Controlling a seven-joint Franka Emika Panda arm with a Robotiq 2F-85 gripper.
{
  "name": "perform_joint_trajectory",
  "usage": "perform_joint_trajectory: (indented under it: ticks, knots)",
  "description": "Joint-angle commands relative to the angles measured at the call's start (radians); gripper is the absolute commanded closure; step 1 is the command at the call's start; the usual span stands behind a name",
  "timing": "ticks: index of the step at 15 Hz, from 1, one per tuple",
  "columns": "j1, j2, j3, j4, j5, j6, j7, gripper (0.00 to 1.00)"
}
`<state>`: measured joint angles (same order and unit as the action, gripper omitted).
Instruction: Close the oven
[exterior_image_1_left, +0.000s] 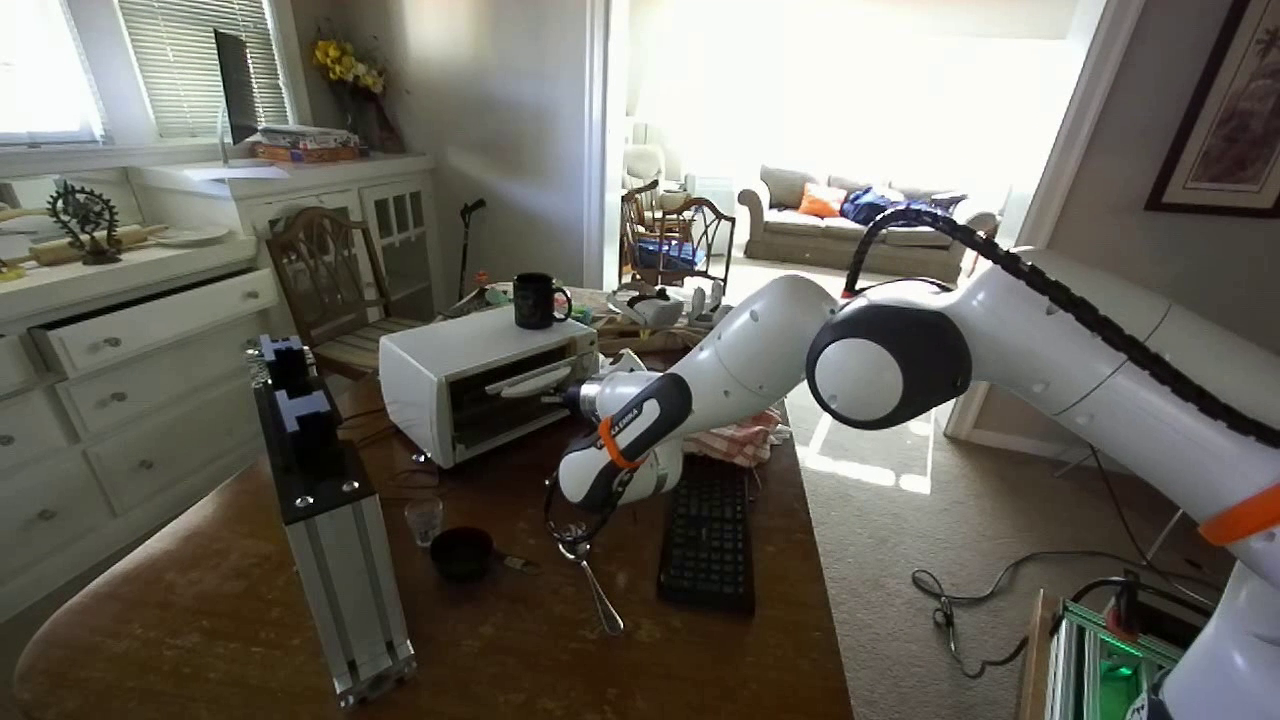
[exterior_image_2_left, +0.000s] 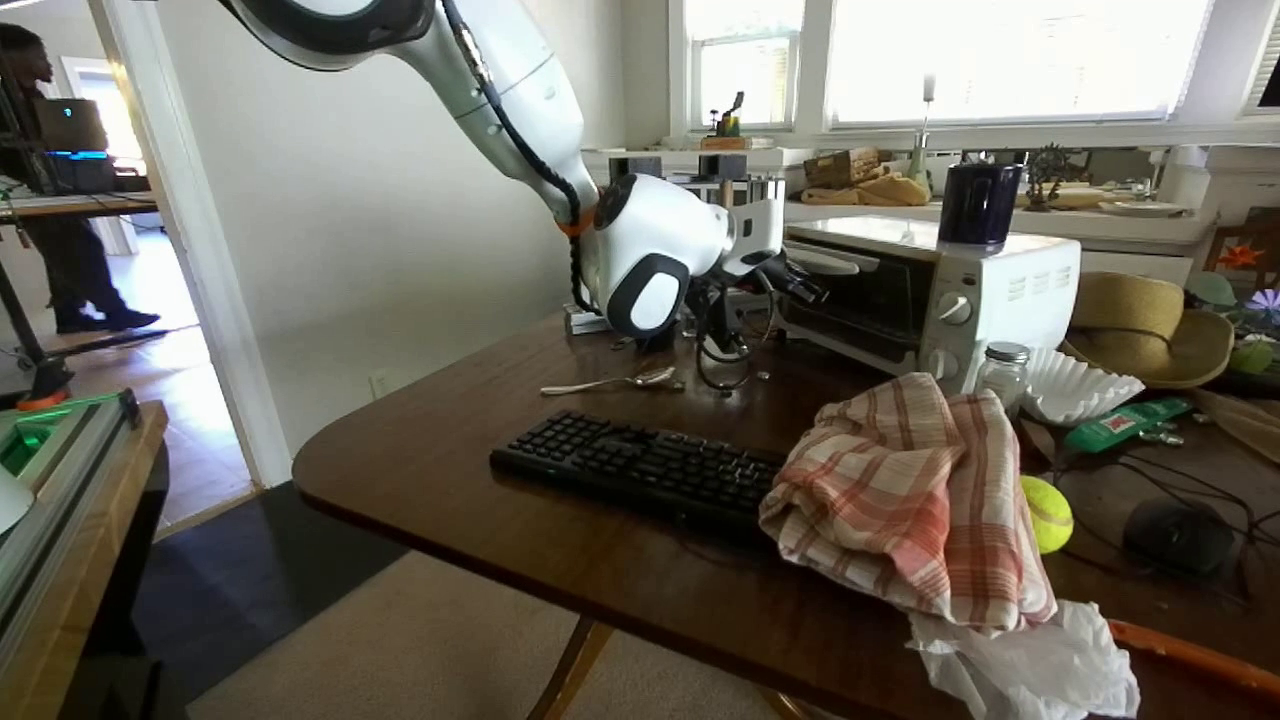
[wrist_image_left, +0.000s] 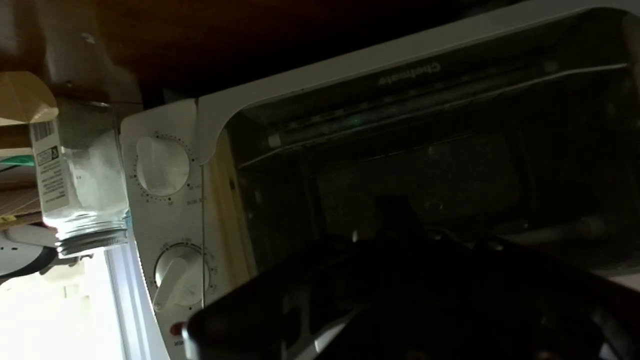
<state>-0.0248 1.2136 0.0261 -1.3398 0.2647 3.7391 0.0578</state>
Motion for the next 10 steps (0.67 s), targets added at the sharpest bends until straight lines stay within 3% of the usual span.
perform_joint_trajectory:
  ticks: [1,10]
  knots:
    - [0.047,0.096,-0.045,0.153,0.086,-0.035,-0.026,1.00]
    - [0.121,0.210,-0.153,0.354,0.266,-0.111,-0.078,1.00]
